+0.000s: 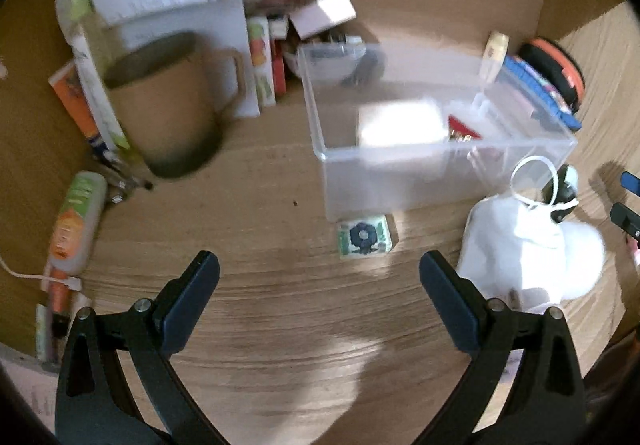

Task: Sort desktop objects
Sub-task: 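Move both grippers back toward the remaining items on the desk, then grasp the patterned tile with the left gripper while the right grasps the green bottle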

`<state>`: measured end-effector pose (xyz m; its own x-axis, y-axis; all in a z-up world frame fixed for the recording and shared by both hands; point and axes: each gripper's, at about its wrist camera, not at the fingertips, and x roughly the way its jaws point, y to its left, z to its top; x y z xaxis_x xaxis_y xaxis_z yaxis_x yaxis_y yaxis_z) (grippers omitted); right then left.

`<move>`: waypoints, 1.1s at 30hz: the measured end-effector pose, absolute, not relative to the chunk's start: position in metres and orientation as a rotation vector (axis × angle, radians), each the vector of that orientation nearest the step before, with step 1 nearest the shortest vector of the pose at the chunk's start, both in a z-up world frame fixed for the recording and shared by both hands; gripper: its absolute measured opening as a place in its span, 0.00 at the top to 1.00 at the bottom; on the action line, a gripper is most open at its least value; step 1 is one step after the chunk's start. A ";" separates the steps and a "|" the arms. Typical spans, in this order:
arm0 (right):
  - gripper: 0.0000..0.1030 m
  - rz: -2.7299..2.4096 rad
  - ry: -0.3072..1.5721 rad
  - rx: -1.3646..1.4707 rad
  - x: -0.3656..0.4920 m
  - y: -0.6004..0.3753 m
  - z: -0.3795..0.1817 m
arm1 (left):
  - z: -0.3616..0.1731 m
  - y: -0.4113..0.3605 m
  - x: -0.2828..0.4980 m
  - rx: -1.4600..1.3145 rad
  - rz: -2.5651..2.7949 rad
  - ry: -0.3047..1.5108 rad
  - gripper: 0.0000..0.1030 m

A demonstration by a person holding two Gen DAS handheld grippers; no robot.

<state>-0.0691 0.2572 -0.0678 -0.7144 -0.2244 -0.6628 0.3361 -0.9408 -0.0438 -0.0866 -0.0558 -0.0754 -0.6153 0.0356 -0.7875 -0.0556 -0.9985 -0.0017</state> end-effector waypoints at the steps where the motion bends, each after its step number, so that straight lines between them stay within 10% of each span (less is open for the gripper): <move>1: 0.00 -2.642 0.229 1.002 -0.071 0.259 -0.071 | -0.079 -0.054 -0.089 -1.365 2.772 0.038 0.02; 14: 0.10 -2.488 0.266 1.119 -0.111 0.254 -0.095 | -0.099 -0.040 -0.112 -1.402 2.755 0.102 0.02; 33: 0.40 -2.371 0.226 1.198 -0.134 0.245 -0.116 | -0.098 -0.043 -0.118 -1.385 2.730 0.062 0.37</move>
<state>-0.1338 0.2449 -0.1159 -0.5076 -0.3353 -0.7937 0.4793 -0.8754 0.0633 -0.1175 -0.0432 -0.0977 -0.5882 0.0524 -0.8070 -0.0892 -0.9960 0.0004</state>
